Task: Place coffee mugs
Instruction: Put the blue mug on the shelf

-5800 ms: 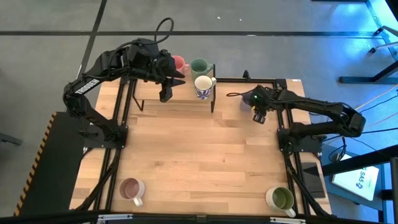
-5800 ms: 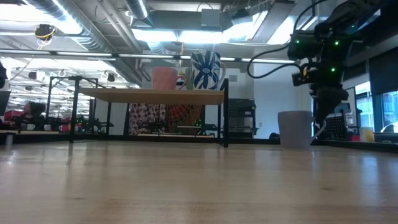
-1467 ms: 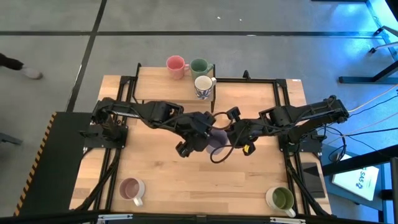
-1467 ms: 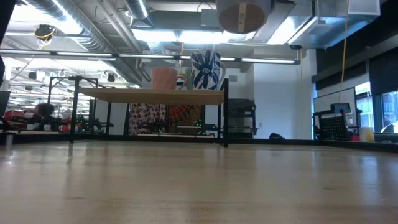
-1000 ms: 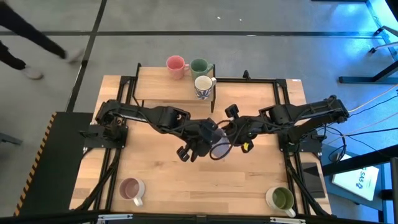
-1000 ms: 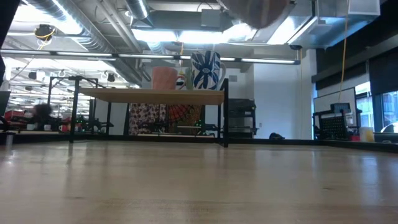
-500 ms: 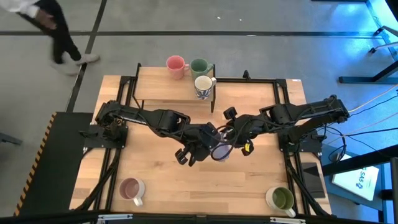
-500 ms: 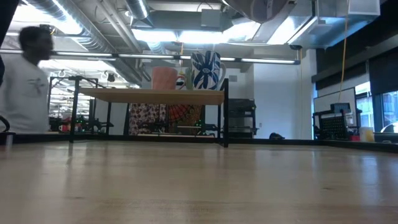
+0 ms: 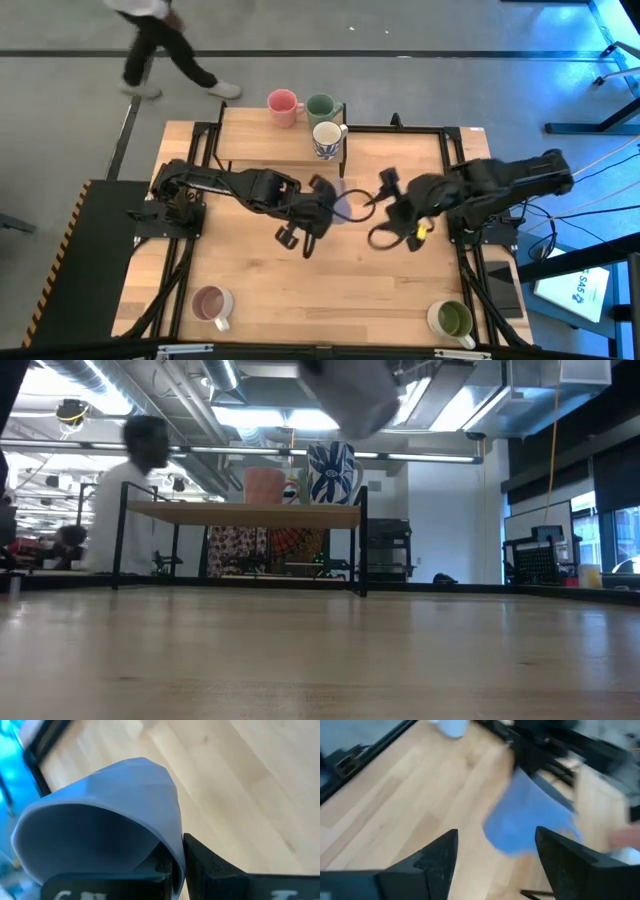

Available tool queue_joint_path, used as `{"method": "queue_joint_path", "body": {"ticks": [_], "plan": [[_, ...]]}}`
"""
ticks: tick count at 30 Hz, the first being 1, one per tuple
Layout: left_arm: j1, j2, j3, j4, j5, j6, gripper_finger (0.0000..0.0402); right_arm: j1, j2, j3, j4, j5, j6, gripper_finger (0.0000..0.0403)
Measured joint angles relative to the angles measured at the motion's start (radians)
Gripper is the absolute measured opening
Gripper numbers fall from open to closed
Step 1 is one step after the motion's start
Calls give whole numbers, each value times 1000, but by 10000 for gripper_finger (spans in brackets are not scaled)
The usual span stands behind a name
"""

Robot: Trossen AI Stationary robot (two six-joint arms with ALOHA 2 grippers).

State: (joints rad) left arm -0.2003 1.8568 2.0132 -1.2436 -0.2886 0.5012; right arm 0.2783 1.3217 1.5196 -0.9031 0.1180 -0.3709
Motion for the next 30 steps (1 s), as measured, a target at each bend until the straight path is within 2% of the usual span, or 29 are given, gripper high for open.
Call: {"method": "queue_joint_path", "body": {"ticks": [7,11,17,22,30], "plan": [[46,-106,0,-213,-20,-266,16,-1,-107,1,-15,21,50,221],[102,-185,2,-325,-87,-320,16,-2,-131,1,-17,24,49,212],[242,-261,3,-328,-137,-390,16,-2,-135,1,-24,46,32,209],[369,-242,2,-327,-102,-432,16,-3,-135,1,-34,53,30,209],[456,-148,1,-327,-14,-471,16,-3,-135,0,-44,65,31,209]]}}
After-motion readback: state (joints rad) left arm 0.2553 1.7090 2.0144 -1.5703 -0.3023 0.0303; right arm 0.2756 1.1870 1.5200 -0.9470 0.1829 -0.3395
